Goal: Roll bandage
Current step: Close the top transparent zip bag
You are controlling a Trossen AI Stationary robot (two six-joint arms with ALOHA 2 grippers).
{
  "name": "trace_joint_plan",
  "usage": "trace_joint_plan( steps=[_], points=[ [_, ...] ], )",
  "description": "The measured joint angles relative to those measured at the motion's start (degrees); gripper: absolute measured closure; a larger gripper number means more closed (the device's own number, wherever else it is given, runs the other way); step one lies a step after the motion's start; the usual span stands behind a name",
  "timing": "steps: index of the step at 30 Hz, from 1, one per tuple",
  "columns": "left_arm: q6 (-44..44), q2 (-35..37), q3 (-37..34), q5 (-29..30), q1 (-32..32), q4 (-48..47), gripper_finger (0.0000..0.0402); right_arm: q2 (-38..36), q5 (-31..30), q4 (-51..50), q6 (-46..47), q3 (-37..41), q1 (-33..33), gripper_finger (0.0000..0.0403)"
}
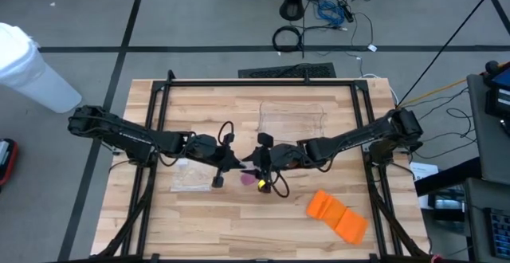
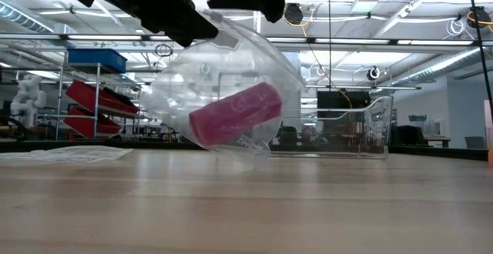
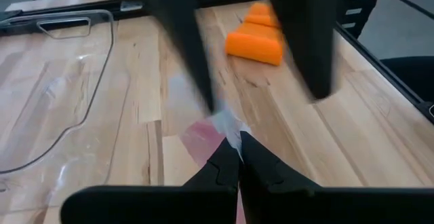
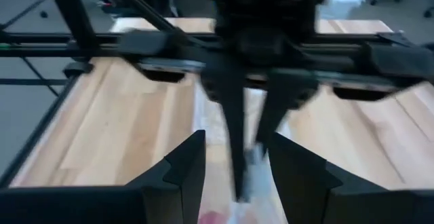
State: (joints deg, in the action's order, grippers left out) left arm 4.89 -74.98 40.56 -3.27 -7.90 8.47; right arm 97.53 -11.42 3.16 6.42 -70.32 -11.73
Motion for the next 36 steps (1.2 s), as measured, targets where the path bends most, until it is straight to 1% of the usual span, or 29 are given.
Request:
trace_joint_plan(
  steps=[5,8,11,14,16,20,23,27,33,36],
  points=[
    [0.02,0.0,0.0,0.97,0.0,0.0,0.0402,-0.04,-0.22,-1.64,-0.18,-0.01,0.94,0.0257],
    [0.02,0.0,0.0,1.01,0.0,0.0,0.0402,-0.03,-0.19,-1.51,-2.19,-0.01,1.24,0.0257],
    [0.04,0.0,0.0,2.4,-0.01,0.03,0.0402,-0.03,-0.12,-1.68,-2.82,-0.01,1.61,0.0257],
    [0.04,0.0,0.0,3.27,0.0,0.0,0.0402,-0.03,1.78,-1.64,-2.99,-0.01,2.03,0.0257],
    [0.04,0.0,0.0,3.35,0.0,0.0,0.0402,0.31,2.83,-1.59,-2.78,-0.01,2.11,0.0257],
    [0.04,0.0,0.0,3.28,-0.08,-0.39,0.0402,0.79,2.82,-2.18,-2.84,-0.01,2.13,0.0257],
    [0.49,-0.01,0.0,2.4,-0.39,-2.36,0.0402,0.95,2.8,-3.51,-2.33,-0.01,2.3,0.0262],
    [0.52,0.0,-0.02,2.42,-0.44,-1.96,0.0402,0.95,2.76,-4.63,-2.04,-0.01,2.3,0.029],
    [0.52,0.0,-0.02,2.47,-0.44,-1.96,0.0402,0.95,2.71,-4.72,-2.5,-0.01,2.32,0.0363],
    [0.55,0.0,-0.02,2.5,-0.44,-1.58,0.0402,0.95,2.76,-4.59,-2.57,-0.01,2.62,0.0391]
  ],
)
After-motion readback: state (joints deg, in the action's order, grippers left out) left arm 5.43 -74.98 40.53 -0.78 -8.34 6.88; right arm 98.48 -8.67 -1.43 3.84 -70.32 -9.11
